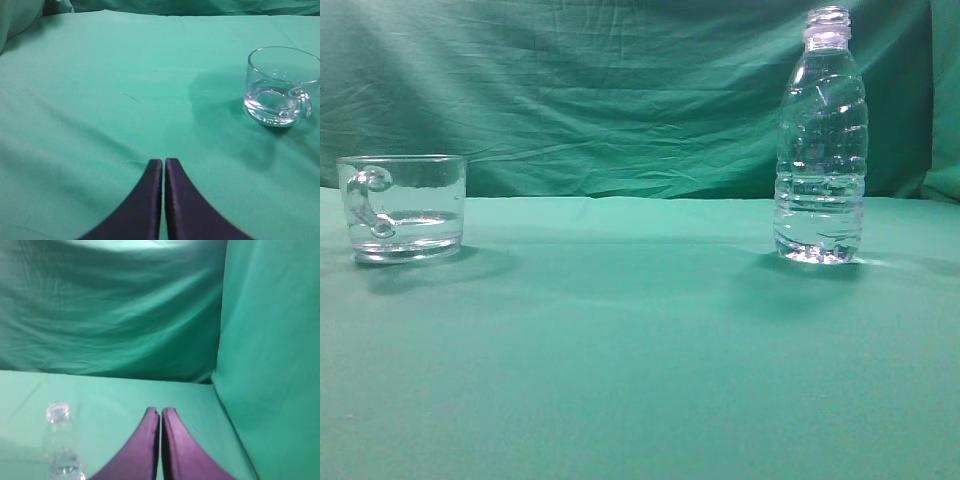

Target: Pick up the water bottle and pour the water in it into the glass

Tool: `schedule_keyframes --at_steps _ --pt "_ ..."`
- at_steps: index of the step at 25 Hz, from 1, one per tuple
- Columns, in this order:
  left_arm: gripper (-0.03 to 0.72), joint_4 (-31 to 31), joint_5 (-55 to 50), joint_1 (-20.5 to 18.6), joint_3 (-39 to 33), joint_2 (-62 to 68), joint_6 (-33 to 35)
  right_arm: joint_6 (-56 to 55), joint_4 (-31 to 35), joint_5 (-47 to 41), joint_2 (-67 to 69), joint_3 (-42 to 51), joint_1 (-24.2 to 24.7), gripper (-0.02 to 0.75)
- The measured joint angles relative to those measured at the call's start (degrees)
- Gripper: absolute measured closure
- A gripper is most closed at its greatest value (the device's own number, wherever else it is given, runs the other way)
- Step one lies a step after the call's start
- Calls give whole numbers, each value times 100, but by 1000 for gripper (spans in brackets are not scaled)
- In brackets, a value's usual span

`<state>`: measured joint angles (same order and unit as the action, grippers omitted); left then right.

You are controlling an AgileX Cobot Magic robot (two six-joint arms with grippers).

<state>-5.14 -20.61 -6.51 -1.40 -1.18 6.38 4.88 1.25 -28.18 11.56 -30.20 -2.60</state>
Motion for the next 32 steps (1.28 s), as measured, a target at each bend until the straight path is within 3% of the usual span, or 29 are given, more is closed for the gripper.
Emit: schedule_keyframes --at_steps 11,19,32 --pt "688 0 0 0 0 0 0 -324 47 -66 -1209 2171 -29 738" --pt "688 0 0 0 0 0 0 -347 10 100 -1209 2867 -549 738" --pt "688 0 0 0 0 0 0 -360 168 506 -1209 3167 -560 738"
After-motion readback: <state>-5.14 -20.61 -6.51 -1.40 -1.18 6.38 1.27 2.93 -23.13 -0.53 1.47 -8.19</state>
